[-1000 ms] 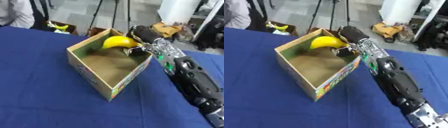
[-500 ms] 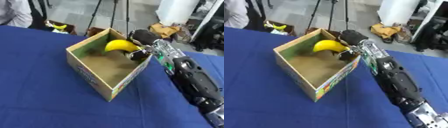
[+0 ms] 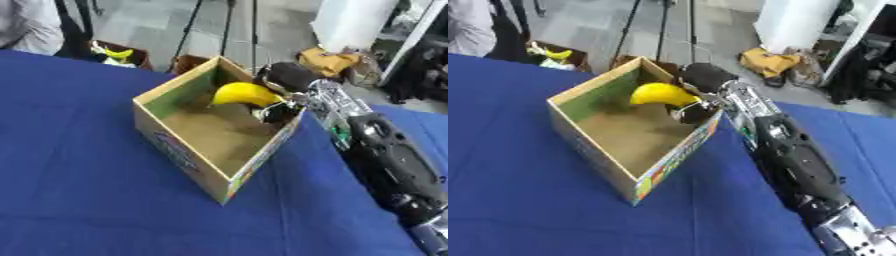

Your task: Pick up objects on the table and place them in the box.

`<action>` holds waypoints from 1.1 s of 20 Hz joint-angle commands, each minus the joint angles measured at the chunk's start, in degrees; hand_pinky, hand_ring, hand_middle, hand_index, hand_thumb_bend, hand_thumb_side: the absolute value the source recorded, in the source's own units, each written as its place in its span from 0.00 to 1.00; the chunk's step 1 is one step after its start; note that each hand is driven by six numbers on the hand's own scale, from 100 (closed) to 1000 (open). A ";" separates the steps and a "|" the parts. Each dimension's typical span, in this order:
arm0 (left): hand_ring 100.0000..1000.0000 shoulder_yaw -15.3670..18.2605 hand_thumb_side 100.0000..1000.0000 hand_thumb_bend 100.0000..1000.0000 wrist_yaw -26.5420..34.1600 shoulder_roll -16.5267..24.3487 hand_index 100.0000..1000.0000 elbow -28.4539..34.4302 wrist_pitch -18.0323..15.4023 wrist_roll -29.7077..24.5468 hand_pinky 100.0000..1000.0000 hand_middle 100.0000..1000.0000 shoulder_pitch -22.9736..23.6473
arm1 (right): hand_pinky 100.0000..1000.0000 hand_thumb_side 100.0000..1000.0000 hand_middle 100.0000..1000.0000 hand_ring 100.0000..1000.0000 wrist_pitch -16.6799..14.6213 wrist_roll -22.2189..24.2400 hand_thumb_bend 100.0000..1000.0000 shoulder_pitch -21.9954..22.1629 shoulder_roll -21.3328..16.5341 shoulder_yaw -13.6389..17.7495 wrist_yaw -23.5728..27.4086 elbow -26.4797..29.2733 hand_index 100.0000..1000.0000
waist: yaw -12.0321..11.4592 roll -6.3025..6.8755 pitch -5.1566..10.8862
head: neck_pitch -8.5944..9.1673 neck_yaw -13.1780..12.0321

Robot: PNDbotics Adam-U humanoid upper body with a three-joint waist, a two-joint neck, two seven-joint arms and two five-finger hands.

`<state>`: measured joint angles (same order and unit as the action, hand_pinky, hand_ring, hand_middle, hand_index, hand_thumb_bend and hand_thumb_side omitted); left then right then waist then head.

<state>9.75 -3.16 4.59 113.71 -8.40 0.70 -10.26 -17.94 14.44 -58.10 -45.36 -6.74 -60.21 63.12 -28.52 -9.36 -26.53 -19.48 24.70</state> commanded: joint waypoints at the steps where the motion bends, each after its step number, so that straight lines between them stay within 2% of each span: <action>1: 0.23 0.08 1.00 0.00 -0.30 0.37 0.41 0.88 0.05 -0.15 0.17 0.34 -0.25 | 0.62 0.56 0.58 0.79 -0.38 -0.34 0.00 -1.57 -2.33 0.58 1.24 1.42 0.72 | 0.04 0.32 1.13 | 1.05 0.21; 5: 0.23 0.14 1.00 0.00 -0.34 0.34 0.41 0.88 0.16 -0.19 0.17 0.34 -0.23 | 0.63 0.58 0.63 0.81 0.05 -1.45 0.00 -1.39 -2.55 0.59 1.28 1.79 0.76 | 0.03 0.19 1.21 | 1.19 0.32; 7: 0.22 0.15 1.00 0.00 -0.35 0.31 0.41 0.88 0.21 -0.21 0.17 0.34 -0.27 | 0.65 0.62 0.67 0.83 0.11 -1.64 0.00 -1.25 -2.64 0.54 0.99 1.70 0.81 | 0.04 0.13 1.22 | 1.22 0.40; 8: 0.22 0.17 1.00 0.00 -0.35 0.29 0.41 0.88 0.23 -0.22 0.17 0.34 -0.27 | 0.65 0.67 0.70 0.85 0.11 -1.61 0.00 -1.21 -2.66 0.55 0.81 1.61 0.84 | 0.06 0.11 1.22 | 1.25 0.44; 10: 0.22 0.20 1.00 0.00 -0.37 0.26 0.41 0.88 0.28 -0.23 0.17 0.34 -0.25 | 0.67 0.83 0.73 0.86 0.16 -1.60 0.17 -1.19 -2.67 0.71 0.57 1.43 0.86 | 0.12 0.08 1.25 | 1.20 0.54; 12: 0.22 0.21 1.00 0.00 -0.38 0.23 0.41 0.88 0.32 -0.26 0.17 0.34 -0.25 | 0.68 0.88 0.77 0.88 0.43 -1.96 0.23 -1.16 -2.70 0.89 0.44 1.38 0.87 | 0.14 0.07 1.26 | 1.19 0.64; 18: 0.22 0.23 1.00 0.00 -0.47 0.14 0.41 0.88 0.48 -0.43 0.17 0.34 -0.13 | 0.67 0.81 0.74 0.86 0.69 -2.92 0.13 -0.64 -3.14 0.96 1.22 1.73 0.84 | 0.27 0.18 1.22 | 1.20 0.70; 22: 0.22 0.35 1.00 0.00 -0.56 0.13 0.41 0.88 0.56 -0.44 0.17 0.35 0.14 | 0.68 0.77 0.69 0.83 1.05 -2.52 0.01 -0.47 -3.38 1.68 4.97 2.73 0.83 | 0.63 0.42 1.50 | 0.74 0.61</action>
<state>9.76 -3.47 4.49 113.71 -7.90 0.23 -10.08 -17.11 11.99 -57.86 -46.25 -6.03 -56.66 64.49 -27.92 -9.61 -26.52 -19.07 25.30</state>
